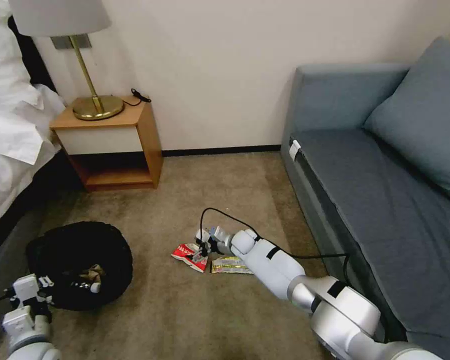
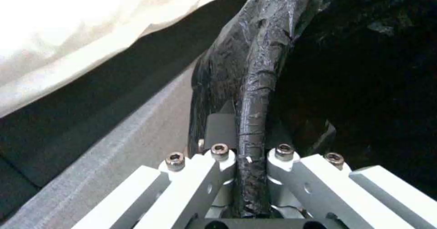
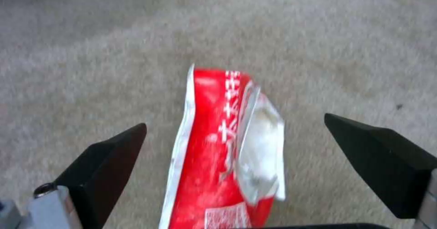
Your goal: Pick up the trash bin, then pick up the garbage on the floor and place it into the trash bin.
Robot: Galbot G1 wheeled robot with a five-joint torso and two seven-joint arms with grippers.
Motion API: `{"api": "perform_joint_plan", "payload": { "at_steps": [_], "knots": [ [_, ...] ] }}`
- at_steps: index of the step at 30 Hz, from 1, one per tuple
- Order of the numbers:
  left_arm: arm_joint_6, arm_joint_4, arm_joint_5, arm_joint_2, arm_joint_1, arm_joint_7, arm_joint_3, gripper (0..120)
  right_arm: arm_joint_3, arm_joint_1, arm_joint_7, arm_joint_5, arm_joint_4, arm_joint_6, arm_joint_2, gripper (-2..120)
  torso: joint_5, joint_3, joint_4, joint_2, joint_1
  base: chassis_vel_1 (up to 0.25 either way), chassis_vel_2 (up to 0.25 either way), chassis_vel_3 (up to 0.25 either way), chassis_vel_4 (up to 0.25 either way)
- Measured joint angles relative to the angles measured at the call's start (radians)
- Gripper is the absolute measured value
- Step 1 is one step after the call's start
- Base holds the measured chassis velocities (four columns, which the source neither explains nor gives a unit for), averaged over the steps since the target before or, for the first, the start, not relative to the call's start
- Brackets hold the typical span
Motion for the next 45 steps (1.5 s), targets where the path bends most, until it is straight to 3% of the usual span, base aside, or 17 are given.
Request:
{"api": "perform_joint_plan", "payload": {
  "at_steps": [20, 30, 32, 38, 40, 45],
  "knots": [
    [-0.017, 0.01, -0.009, 0.001, 0.008, 0.0, -0.017, 4, 0.017, -0.013, -0.028, -0.051, -0.054, 0.029, -0.002, 97, 0.0, 0.0, 0.0002, 0.0, 0.0, 0.0, 0.0, 0.0, 0.0],
    [-0.015, -0.006, -0.012, -0.009, 0.011, 0.0, -0.024, 4, 0.01, -0.026, -0.029, -0.056, -0.056, 0.037, -0.002, 60, 0.0001, 0.0, 0.0001, 0.0, 0.0, 0.0, 0.0, 0.0, 0.0],
    [-0.015, -0.007, -0.012, -0.011, 0.011, 0.0, -0.024, 4, 0.01, -0.026, -0.026, -0.056, -0.059, 0.038, -0.002, 59, 0.0001, 0.0, 0.0, 0.0, 0.0, 0.0, 0.0, 0.0, 0.0],
    [-0.015, -0.017, -0.014, -0.018, 0.022, 0.0, -0.038, 4, 0.017, -0.02, -0.006, -0.064, -0.073, 0.045, -0.002, 39, 0.0001, 0.0, 0.0001, 0.0, 0.0, 0.0, 0.0, 0.0, 0.0],
    [-0.015, -0.022, -0.02, -0.019, 0.029, 0.0, -0.049, 4, 0.02, -0.019, -0.004, -0.066, -0.075, 0.047, -0.002, 26, 0.0001, 0.0, 0.0, 0.0, 0.0, 0.0, 0.0, 0.0, 0.0],
    [-0.022, -0.025, -0.023, -0.025, 0.041, 0.0, -0.059, 4, 0.023, -0.027, -0.003, -0.072, -0.075, 0.052, -0.002, 10, 0.0002, 0.0, 0.0001, 0.0, 0.0, 0.0, 0.0, 0.0, 0.0]
  ]
}}
